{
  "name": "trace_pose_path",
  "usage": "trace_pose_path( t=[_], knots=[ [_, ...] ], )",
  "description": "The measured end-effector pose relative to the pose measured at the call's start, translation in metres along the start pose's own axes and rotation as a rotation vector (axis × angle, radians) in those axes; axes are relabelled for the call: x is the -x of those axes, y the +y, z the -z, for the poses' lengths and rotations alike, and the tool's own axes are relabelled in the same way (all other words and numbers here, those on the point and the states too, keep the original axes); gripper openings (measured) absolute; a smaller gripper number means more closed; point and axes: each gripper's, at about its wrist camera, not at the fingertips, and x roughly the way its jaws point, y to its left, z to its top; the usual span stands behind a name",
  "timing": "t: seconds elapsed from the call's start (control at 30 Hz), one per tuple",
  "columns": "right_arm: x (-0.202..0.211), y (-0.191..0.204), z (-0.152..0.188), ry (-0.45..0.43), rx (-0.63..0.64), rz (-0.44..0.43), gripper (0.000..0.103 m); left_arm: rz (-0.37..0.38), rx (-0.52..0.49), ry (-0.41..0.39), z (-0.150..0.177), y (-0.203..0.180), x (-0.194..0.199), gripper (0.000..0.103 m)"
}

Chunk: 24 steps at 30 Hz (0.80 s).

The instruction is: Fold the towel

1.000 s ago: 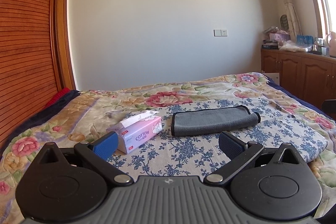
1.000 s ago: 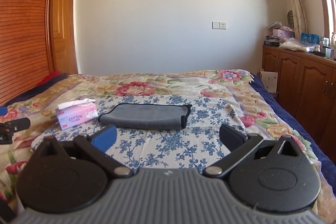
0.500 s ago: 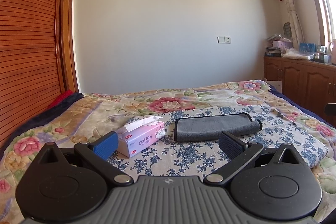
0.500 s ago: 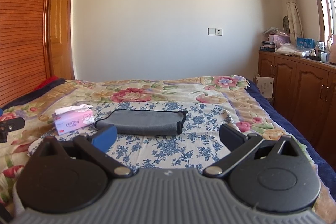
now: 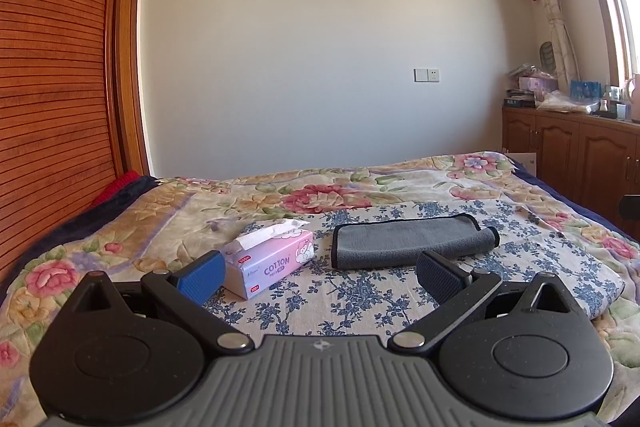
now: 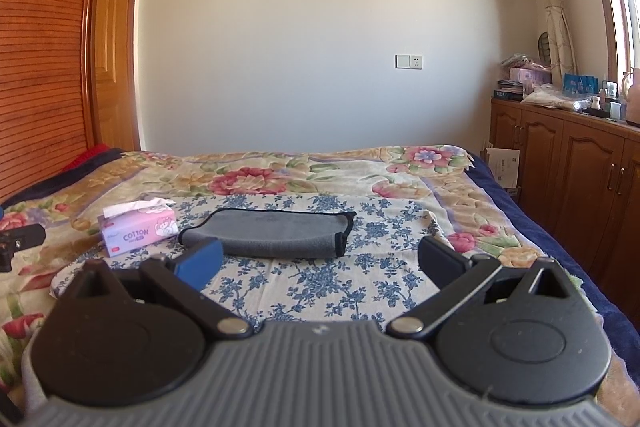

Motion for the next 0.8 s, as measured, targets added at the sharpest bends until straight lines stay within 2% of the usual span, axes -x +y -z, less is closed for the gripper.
trace_pose_path(
  t=[0.8],
  knots=[
    [0.0008,-0.0020,-0.0012,-0.009,-0.007,0.011,0.103,-0.001,-0.002,0.003,0.0026,-0.0003,0.0001,0.103]
  ],
)
